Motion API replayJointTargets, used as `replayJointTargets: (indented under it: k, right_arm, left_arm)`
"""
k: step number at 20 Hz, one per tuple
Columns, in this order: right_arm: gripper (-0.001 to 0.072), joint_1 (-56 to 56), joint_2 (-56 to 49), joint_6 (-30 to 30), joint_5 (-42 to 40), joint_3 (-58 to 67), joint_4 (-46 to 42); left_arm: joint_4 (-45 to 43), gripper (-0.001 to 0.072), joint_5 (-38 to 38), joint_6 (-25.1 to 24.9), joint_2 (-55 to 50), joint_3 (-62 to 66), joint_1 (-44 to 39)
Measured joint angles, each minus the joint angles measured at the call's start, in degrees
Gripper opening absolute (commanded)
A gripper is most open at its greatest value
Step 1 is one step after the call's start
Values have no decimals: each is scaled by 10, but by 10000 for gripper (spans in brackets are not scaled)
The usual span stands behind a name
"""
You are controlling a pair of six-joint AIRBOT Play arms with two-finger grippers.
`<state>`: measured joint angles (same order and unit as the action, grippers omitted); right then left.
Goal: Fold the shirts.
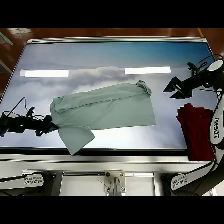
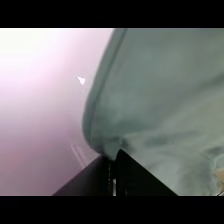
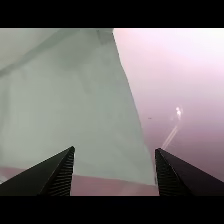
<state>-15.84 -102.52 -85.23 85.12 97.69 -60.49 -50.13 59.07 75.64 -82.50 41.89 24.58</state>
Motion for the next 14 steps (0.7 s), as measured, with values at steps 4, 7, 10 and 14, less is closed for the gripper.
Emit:
replayJointTargets:
  k: [4,7,10,14]
  right_arm:
    - [631,-10,-2,18,48,-36,-40]
    - [632,-13,-2,21,45,-101,-42]
    - [631,1,-2,20,9,-166,-35]
    - [631,31,-2,20,-26,-210,-26]
  left_arm:
    - [19,40,0,-16,12,3,-9]
    - [23,40,9,-32,37,5,-10]
    - [26,40,16,-39,64,6,-11]
    - [27,40,23,-43,89,9,-11]
